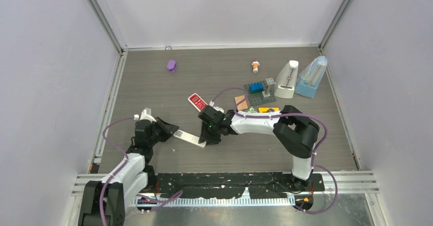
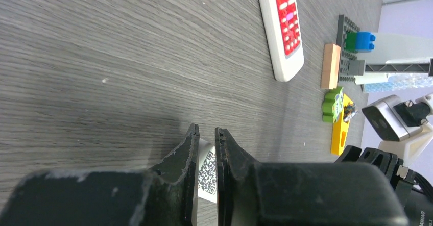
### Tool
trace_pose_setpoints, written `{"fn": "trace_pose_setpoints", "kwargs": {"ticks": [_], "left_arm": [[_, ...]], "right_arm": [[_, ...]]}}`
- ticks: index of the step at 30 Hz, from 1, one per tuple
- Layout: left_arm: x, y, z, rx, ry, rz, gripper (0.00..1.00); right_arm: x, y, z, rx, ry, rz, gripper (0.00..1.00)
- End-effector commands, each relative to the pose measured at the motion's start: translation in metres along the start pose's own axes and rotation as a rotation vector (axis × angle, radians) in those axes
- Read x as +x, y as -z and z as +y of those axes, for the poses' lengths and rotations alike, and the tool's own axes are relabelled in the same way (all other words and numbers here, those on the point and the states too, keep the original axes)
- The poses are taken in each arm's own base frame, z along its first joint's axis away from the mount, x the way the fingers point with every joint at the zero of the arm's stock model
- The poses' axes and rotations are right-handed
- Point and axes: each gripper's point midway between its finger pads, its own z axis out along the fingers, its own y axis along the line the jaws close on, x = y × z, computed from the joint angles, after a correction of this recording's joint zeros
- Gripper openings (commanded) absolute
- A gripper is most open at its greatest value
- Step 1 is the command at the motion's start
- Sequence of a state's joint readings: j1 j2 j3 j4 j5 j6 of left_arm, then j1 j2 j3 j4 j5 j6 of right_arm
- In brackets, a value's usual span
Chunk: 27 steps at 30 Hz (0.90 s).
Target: Load the batteries into the remote control
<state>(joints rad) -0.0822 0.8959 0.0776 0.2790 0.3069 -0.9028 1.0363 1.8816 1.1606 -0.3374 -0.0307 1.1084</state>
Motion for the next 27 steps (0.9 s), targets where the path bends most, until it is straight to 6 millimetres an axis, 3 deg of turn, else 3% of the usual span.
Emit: {"fn": "trace_pose_setpoints", "kwargs": {"ticks": [1,7,13,18,23,27], "left_arm": [[0.123,0.068,-0.047,0.256,0.116,0.670,0.14],[0.137,0.067,-0.039,0.176,0.077,0.710,0.14],[0.125,0.060,-0.021,0.022,-0.014,0.655,0.16],[0.114,0.059,-0.015,-0.040,-0.073,0.616,0.26],[0.116,0.059,-0.008,-0.070,-0.085,0.630,0.35],[0.116,0.059,-0.004,-0.089,-0.098,0.631,0.45]], "right_arm": [[-0.026,-0.031,-0.061,0.189,0.117,-0.130,0.21],[-0.031,-0.013,-0.066,0.208,0.169,-0.143,0.25],[-0.029,-0.010,-0.071,0.219,0.152,-0.144,0.28],[-0.028,-0.004,-0.084,0.255,0.131,-0.162,0.36],[-0.028,0.001,-0.078,0.221,0.108,-0.168,0.53],[-0.031,0.002,-0.074,0.222,0.109,-0.175,0.55]]}}
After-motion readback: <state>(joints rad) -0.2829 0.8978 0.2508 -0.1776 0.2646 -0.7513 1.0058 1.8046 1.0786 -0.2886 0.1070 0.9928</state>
